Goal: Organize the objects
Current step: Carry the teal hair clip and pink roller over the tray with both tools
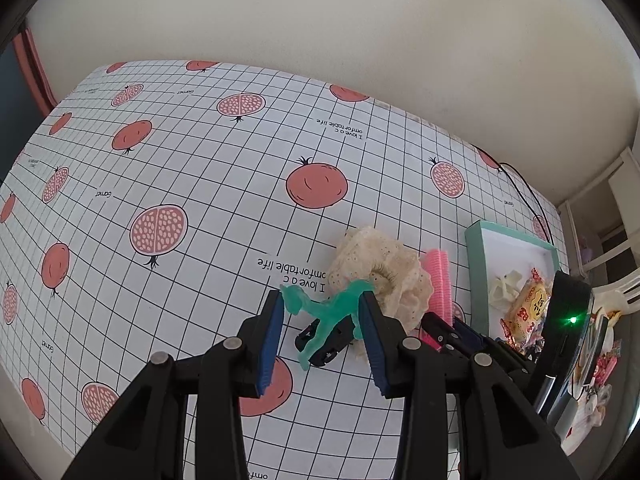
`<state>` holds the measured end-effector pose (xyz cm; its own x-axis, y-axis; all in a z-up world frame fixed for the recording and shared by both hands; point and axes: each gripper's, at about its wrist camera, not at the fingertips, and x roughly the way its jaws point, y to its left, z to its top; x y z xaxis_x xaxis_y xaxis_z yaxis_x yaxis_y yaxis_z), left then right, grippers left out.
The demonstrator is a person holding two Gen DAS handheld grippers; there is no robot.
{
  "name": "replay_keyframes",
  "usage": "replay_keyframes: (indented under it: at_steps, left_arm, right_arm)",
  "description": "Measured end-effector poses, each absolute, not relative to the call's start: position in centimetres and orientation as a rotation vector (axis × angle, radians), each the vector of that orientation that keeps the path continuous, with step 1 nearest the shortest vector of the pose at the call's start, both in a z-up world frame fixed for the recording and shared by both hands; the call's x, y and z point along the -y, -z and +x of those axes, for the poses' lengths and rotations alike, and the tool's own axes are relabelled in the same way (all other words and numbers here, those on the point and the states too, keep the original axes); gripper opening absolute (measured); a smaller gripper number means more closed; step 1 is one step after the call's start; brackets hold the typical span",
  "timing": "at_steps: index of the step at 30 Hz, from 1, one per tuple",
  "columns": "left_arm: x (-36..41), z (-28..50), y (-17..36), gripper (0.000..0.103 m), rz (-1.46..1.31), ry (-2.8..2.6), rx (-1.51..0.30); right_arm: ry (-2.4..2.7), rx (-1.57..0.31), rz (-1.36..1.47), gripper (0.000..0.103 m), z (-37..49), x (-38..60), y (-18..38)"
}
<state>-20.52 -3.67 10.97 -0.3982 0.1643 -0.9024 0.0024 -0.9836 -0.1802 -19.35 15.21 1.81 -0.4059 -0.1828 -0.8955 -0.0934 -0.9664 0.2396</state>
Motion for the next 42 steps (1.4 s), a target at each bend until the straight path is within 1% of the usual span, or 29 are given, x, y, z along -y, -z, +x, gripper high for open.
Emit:
replay_keyframes:
  at_steps: [8, 18, 25, 29, 37, 42]
  left_arm:
    - [3.0, -20.2, -12.7, 0.04, -1.603, -2.568, 0.239]
    - [-2.1, -18.7, -14.3, 0.04, -1.523, -2.526, 0.188]
    - [-6.9, -16.4, -15.2, 0.04, -1.467, -2.458, 0.139]
    - [-9.3, -14.6, -15.5, 0.04, -1.437, -2.427, 0.107]
    - [-13.6, -11.7, -14.5, 0.04, -1.437, -2.354, 0.011]
    - [-15.6, -10.8, -13.6, 0.04, -1.448, -2.322, -0.03]
  right_arm:
    - [2.631, 0.367, 1.578, 0.028, -18.4, -16.4, -5.4]
    - [2.716, 0.333, 1.531, 0.028, -15.1, -20.7, -9.0]
    - [2.798, 0.384, 1.532, 0.028, -11.5, -25.8, -10.6]
    - [2.83, 0.448, 1.546, 0.028, -9.5, -28.7, -10.7]
    - [2.872, 0.555, 1.55, 0.028, -6.1, -33.2, -10.5]
    - [2.884, 0.58, 1.573, 0.028, -5.3, -34.9, -9.8]
